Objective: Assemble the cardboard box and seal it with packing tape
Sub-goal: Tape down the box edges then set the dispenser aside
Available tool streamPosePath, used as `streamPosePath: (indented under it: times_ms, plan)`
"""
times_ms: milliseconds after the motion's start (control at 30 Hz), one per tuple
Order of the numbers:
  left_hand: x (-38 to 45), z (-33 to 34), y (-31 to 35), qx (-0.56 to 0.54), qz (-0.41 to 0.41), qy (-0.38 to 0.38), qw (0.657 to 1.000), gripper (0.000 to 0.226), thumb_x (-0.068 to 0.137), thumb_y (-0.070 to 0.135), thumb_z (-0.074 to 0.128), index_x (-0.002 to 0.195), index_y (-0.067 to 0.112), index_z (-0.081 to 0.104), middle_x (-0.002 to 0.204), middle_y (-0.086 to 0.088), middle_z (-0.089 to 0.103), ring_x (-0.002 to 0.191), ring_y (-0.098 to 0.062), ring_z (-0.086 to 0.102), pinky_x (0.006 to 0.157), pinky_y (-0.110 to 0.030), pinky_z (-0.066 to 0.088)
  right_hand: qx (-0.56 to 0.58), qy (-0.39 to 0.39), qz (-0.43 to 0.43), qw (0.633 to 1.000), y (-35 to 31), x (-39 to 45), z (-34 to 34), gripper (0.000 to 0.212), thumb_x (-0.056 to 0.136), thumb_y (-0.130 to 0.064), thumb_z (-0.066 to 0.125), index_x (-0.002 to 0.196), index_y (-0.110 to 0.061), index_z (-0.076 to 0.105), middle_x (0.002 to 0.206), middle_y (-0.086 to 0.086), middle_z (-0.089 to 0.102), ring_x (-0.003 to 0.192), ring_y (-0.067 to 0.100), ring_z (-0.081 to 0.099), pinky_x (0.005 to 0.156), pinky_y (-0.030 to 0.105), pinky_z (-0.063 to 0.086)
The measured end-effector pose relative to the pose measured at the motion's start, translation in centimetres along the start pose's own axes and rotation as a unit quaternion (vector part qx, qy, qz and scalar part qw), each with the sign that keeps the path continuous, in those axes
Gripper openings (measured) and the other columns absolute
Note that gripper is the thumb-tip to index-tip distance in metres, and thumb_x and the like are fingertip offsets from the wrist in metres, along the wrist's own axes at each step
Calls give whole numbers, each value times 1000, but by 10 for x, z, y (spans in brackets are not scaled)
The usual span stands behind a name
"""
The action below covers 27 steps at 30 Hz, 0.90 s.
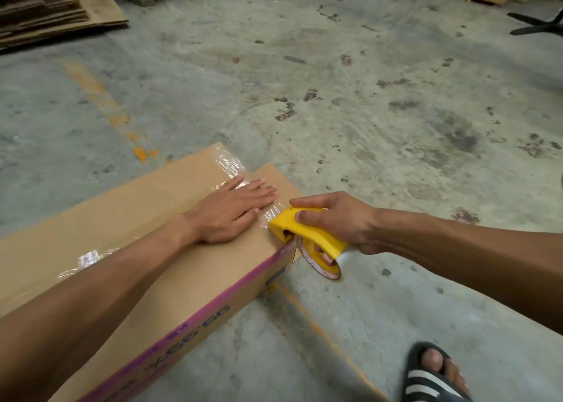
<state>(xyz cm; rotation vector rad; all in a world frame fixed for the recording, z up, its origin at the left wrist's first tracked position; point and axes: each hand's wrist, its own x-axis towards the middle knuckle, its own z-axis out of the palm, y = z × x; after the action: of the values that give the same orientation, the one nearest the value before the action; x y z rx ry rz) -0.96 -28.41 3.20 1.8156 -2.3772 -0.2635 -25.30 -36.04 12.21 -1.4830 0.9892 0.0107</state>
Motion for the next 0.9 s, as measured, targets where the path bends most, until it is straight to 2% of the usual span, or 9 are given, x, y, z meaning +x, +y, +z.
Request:
streamPosePath:
  times_ms: [167,267,333,400,433,500,600,767,900]
  plan:
    - [2,0,-3,5,21,-12,1000,53,102,38,10,154,32,14,160,18,11,149,-2,-4,122,-33,-5,21,-14,-3,1000,-10,12,0,41,95,-15,63,135,-20,56,74,20,67,35,22,56,41,27,52]
    - [11,-7,-21,19,2,-23,1000,52,101,39,11,153,36,13,159,19,12,149,-3,-2,122,-34,-4,-6,12,-22,1000,-18,33,1,41,94,-16,63,135,-17,58,69,7,65,36,13,58,45,25,50]
    - [15,-11,-28,26,-14,-29,999,53,101,38,12,153,36,15,160,19,13,149,-3,-1,122,-37,-1,-27,33,-27,999,-23,44,0,41,94,-21,64,135,-20,60,80,0,65,40,1,59,55,23,53]
    - [16,-13,-30,30,-16,-33,999,54,100,39,12,153,36,18,160,19,15,150,-4,1,122,-39,2,-34,27,-10,999,-27,46,-5,38,93,-25,65,131,-26,63,98,3,67,53,5,62,66,26,56]
    - [16,-13,-30,32,-15,-32,999,54,100,39,12,153,36,18,160,19,15,150,-4,2,122,-40,3,-35,14,-2,999,-27,43,-7,35,93,-26,65,127,-28,64,99,3,67,54,8,63,64,27,56]
    - [15,-13,-30,40,-13,-31,999,53,100,39,11,153,37,16,160,19,15,150,-4,1,122,-40,3,-52,1,-6,999,-21,35,-11,35,93,-25,64,128,-31,62,87,-1,62,43,2,62,56,23,54]
    - [15,-11,-26,51,1,-31,998,53,100,38,12,153,37,14,160,18,14,150,-5,1,122,-38,0,-82,17,-42,996,-7,21,-10,44,94,-25,64,137,-26,57,77,-7,58,38,-4,58,62,23,50]
    - [15,-11,-19,55,8,-33,998,53,100,36,14,153,36,14,161,15,15,150,-8,4,121,-35,-1,-60,0,-34,998,6,-14,-17,40,96,-20,61,135,-25,57,61,-2,67,39,10,58,48,24,51]
    - [14,-13,-16,55,9,-35,998,54,100,36,14,154,35,13,161,15,14,150,-7,3,122,-36,-1,-25,-42,12,999,17,-47,-31,39,96,-22,60,133,-33,58,83,21,67,41,22,56,46,28,54]
